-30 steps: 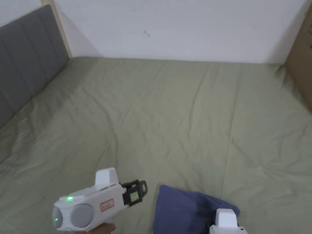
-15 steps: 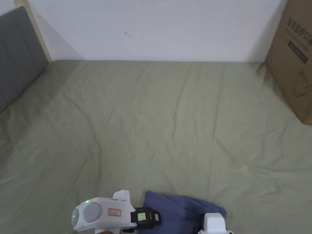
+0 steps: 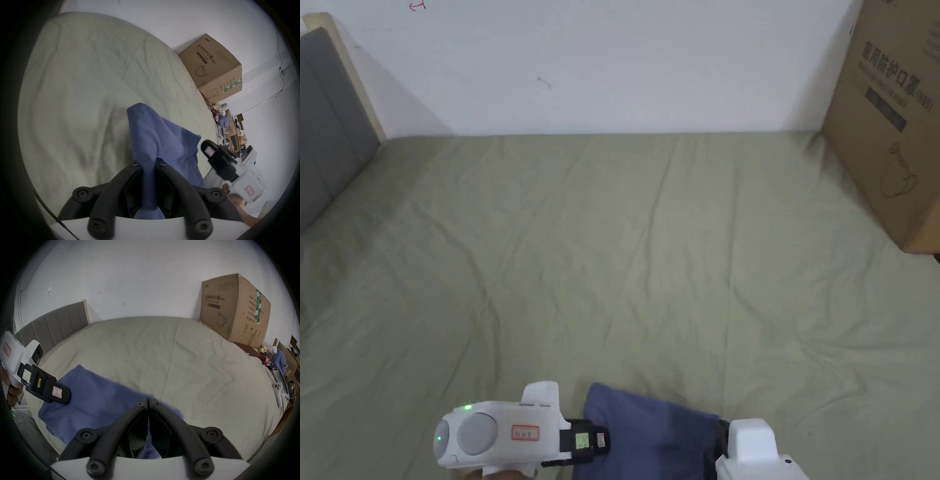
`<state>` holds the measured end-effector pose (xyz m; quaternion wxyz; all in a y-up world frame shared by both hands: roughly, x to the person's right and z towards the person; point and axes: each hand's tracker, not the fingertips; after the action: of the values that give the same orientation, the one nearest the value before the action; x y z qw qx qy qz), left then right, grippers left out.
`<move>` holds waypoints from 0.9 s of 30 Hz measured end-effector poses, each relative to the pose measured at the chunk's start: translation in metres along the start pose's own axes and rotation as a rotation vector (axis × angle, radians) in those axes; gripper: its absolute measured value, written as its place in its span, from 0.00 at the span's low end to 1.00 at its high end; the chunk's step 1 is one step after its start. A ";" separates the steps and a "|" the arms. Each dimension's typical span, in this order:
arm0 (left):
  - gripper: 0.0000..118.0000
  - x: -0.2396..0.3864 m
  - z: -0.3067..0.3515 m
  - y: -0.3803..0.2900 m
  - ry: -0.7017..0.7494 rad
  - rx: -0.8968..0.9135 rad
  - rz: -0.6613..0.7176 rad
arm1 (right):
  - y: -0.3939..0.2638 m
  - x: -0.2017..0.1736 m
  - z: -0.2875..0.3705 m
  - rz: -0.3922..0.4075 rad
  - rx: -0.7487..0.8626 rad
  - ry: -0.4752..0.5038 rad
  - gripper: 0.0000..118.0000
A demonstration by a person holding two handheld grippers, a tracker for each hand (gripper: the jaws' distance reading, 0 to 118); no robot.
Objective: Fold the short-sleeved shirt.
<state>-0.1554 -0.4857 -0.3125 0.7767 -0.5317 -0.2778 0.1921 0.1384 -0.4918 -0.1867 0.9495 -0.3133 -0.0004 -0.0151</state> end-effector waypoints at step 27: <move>0.09 -0.274 0.248 0.120 0.664 0.094 0.139 | 0.111 -0.080 -0.016 0.034 0.199 0.013 0.00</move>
<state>-0.5246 -0.4265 -0.4173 0.8335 -0.5464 0.0362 0.0737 0.0615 -0.4098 -0.2669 0.9761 -0.2172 0.0094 -0.0007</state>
